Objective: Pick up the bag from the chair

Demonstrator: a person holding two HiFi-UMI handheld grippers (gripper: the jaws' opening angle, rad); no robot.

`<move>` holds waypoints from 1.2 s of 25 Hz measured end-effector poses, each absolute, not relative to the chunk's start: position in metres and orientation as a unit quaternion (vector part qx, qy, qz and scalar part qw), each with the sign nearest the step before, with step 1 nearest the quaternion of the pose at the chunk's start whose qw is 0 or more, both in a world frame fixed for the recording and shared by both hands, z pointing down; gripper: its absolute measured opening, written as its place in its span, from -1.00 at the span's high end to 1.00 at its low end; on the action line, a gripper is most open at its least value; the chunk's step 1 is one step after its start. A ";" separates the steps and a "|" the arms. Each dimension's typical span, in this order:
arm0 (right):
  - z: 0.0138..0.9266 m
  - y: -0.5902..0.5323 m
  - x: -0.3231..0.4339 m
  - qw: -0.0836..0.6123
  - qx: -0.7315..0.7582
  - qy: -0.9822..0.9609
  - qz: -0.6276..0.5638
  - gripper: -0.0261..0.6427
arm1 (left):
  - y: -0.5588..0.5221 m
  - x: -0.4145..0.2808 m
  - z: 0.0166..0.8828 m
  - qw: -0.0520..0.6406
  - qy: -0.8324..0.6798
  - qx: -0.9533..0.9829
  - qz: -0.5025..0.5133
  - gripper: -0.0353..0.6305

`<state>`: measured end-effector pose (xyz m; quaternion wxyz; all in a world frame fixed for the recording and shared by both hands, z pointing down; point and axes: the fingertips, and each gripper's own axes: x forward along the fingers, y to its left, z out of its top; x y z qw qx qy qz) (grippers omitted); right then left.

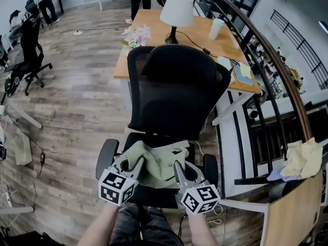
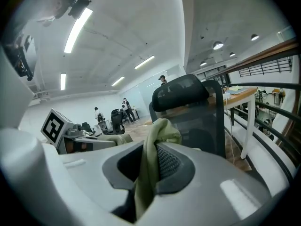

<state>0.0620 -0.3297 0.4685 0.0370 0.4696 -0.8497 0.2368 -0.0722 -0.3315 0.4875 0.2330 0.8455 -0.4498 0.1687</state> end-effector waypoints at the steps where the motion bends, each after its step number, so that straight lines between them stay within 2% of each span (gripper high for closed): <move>1: 0.463 -0.330 0.062 0.034 0.469 -0.851 0.235 0.77 | -0.333 -0.073 0.482 0.231 -0.451 0.846 0.166 0.86; 30: 0.324 -0.341 0.066 -0.055 0.467 -0.870 0.149 0.77 | -0.355 -0.083 0.352 0.137 -0.464 0.871 0.087 0.86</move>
